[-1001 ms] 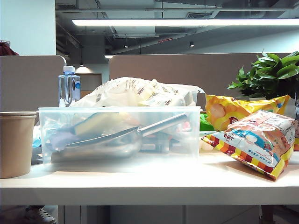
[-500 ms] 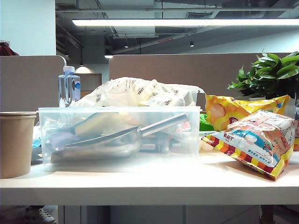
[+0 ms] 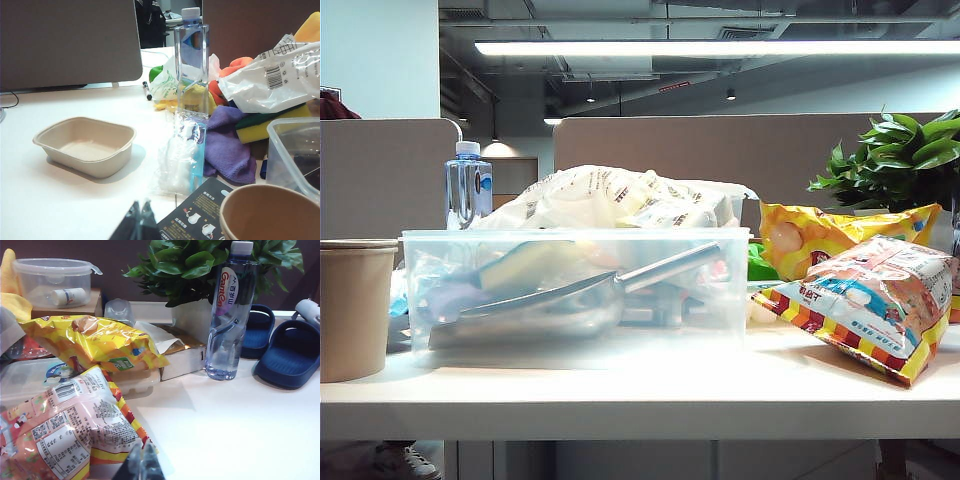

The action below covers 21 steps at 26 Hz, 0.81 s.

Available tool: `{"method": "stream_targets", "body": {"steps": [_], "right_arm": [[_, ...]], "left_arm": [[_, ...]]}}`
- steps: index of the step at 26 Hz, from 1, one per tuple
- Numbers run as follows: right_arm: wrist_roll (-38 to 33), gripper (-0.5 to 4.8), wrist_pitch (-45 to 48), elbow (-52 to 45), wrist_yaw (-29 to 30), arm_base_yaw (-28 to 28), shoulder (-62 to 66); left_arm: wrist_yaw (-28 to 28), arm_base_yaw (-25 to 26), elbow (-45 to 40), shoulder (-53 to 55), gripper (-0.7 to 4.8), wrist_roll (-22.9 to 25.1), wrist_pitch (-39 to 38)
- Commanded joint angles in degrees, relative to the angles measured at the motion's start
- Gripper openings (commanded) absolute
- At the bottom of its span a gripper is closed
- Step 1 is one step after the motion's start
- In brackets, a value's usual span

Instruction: Pick up the metal ice scoop from the table and place it inside the transparent plastic box.

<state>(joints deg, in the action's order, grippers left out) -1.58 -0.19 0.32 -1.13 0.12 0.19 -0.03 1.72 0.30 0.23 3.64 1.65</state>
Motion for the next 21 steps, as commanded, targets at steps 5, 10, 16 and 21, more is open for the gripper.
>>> {"method": "stream_targets", "body": {"steps": [5,10,16,21], "right_arm": [[-0.2,0.14,3.3,0.1,-0.2,0.5,0.0],[-0.2,0.13,3.8,0.1,-0.2,0.5,0.0],[-0.2,0.14,3.8,0.1,-0.2,0.5,0.0],[-0.2,0.14,3.9,0.1,0.0,0.5,0.0]], "left_arm": [[0.2,0.0,0.1,0.1,-0.05,0.2,0.6],[0.2,0.0,0.1,0.1,-0.05,0.2,0.6],[0.2,0.0,0.1,0.1,-0.05,0.2,0.6],[0.2,0.0,0.1,0.1,-0.05,0.2,0.6]]}}
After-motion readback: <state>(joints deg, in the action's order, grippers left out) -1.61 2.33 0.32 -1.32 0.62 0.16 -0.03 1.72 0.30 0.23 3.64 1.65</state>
